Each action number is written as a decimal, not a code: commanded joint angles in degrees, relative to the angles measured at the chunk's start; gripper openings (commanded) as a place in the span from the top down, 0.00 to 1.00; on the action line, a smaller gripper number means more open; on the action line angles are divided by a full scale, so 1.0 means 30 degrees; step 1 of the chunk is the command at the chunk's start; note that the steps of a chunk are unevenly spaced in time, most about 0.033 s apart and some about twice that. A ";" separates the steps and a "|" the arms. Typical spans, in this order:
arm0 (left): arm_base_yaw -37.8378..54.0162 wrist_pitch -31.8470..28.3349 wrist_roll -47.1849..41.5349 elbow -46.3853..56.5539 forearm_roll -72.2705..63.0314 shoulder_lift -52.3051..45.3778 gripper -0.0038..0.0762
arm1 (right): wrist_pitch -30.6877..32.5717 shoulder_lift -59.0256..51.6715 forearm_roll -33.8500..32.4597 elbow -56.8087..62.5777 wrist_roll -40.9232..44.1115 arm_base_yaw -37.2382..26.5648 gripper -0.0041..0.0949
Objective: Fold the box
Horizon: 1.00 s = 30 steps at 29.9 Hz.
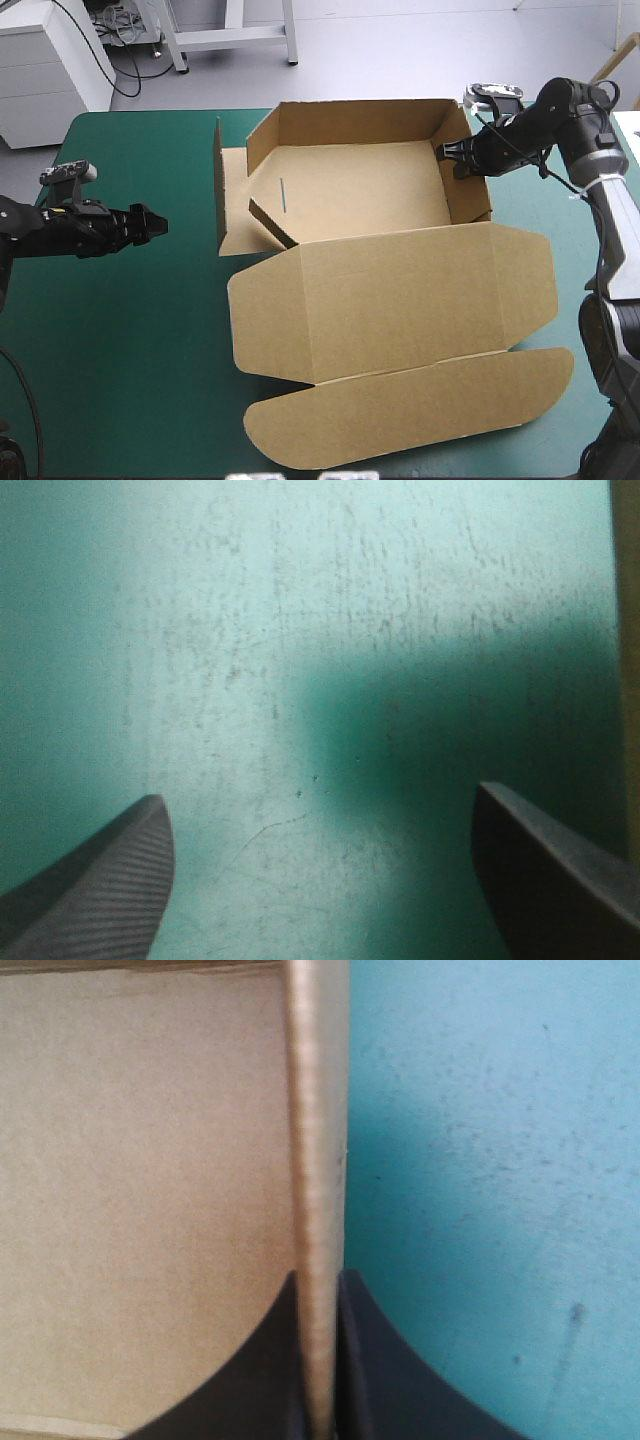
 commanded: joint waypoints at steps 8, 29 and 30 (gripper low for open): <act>-0.0037 -0.0387 0.0845 -0.0563 -0.4356 -0.0527 0.23 | -0.0395 -0.1974 0.4262 -0.0542 -0.0813 -0.0080 0.98; -0.0037 0.1021 0.2863 -0.0563 -0.6128 -0.0527 0.23 | -0.3438 0.1254 0.2622 -0.0542 -0.0274 0.3949 0.98; -0.0037 0.1059 0.2863 -0.0563 -0.6128 -0.0527 0.23 | -0.3647 0.1408 0.2622 -0.0542 -0.0222 0.4142 0.98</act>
